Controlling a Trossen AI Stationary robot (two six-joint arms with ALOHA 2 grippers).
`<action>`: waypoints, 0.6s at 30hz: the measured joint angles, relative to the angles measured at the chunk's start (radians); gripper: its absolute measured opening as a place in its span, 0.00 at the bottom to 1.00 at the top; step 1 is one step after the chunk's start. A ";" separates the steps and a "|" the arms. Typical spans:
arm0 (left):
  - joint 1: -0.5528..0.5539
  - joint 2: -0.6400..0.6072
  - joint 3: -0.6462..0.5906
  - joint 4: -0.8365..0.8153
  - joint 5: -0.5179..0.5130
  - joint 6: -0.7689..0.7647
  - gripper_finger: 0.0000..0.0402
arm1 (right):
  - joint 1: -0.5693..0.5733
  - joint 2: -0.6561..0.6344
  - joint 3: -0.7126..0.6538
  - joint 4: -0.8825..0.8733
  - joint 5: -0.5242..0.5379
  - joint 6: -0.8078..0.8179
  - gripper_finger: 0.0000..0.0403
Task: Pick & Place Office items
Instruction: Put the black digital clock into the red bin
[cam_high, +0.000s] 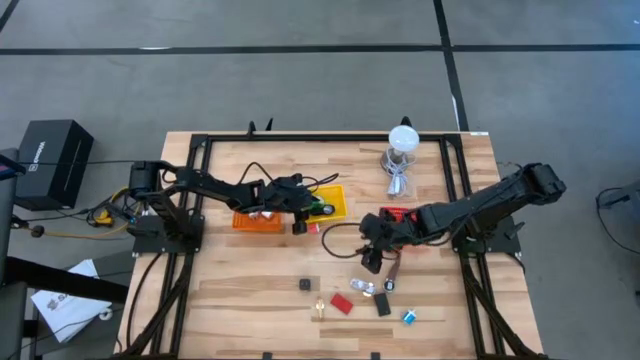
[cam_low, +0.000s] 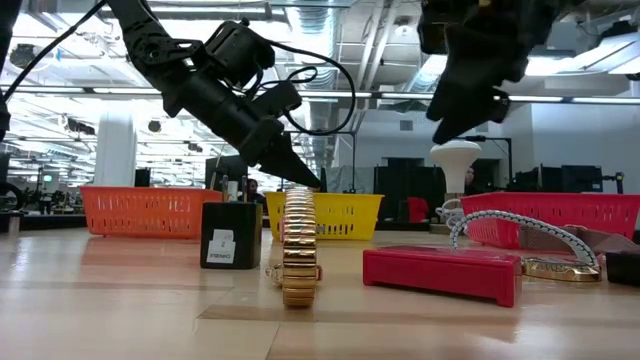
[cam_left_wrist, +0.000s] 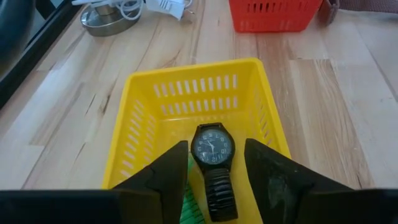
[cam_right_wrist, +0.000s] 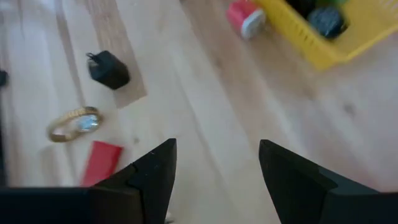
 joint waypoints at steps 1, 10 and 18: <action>0.000 0.000 0.000 0.000 0.000 0.000 0.38 | 0.014 0.000 0.000 -0.002 -0.001 0.046 0.54; 0.000 0.000 0.000 -0.001 0.001 0.000 0.38 | 0.162 0.000 0.000 -0.015 -0.163 0.500 0.54; 0.000 0.000 0.000 -0.002 0.005 -0.001 0.37 | 0.282 0.000 0.000 -0.040 -0.288 0.879 0.54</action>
